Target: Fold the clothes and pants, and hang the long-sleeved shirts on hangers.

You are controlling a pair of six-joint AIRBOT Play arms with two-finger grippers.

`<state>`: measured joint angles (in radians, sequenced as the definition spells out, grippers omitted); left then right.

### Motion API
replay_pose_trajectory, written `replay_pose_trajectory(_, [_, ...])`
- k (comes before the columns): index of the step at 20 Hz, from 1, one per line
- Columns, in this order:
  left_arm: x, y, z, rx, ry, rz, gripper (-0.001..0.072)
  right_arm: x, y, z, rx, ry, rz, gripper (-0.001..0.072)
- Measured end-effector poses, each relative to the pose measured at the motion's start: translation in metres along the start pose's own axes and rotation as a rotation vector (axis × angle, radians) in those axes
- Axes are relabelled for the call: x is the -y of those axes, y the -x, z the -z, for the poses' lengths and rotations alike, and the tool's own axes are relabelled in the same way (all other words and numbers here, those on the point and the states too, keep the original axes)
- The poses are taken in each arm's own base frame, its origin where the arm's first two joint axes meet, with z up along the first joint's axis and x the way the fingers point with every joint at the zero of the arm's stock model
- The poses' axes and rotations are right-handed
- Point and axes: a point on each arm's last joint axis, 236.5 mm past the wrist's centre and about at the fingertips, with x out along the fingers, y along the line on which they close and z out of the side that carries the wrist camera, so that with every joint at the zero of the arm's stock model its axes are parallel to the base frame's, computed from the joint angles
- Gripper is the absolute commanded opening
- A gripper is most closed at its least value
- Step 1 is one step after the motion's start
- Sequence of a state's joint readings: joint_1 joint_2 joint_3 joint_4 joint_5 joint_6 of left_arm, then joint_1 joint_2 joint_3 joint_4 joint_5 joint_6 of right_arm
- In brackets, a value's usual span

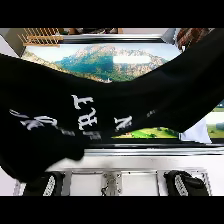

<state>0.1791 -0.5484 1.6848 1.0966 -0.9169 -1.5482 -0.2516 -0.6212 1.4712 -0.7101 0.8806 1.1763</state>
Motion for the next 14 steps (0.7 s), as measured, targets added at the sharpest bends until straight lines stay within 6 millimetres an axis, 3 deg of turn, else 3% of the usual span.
replay_pose_trajectory(2, [-0.025,-0.031,0.037,-0.136,0.025,-0.045,0.0008,0.013,-0.008,0.019,-0.074,-0.036,0.026,0.001])
replay_pose_trajectory(5, [-0.07,-0.084,0.115,-0.391,0.094,-0.095,0.0008,0.043,-0.036,0.066,-0.231,-0.129,0.056,0.001])
replay_pose_trajectory(8, [-0.114,-0.144,0.216,-0.648,0.177,-0.116,0.0008,0.08,-0.087,0.143,-0.432,-0.231,0.067,0.001])
replay_pose_trajectory(12, [-0.15,-0.212,0.351,-0.846,0.242,-0.115,0.0008,0.135,-0.162,0.262,-0.609,-0.328,0.125,0.0042])
replay_pose_trajectory(13, [-0.156,-0.226,0.377,-0.862,0.252,-0.119,0.0022,0.148,-0.178,0.287,-0.621,-0.35,0.146,0.0243])
replay_pose_trajectory(14, [-0.163,-0.237,0.403,-0.877,0.262,-0.127,0.0286,0.158,-0.192,0.306,-0.622,-0.372,0.162,0.0434])
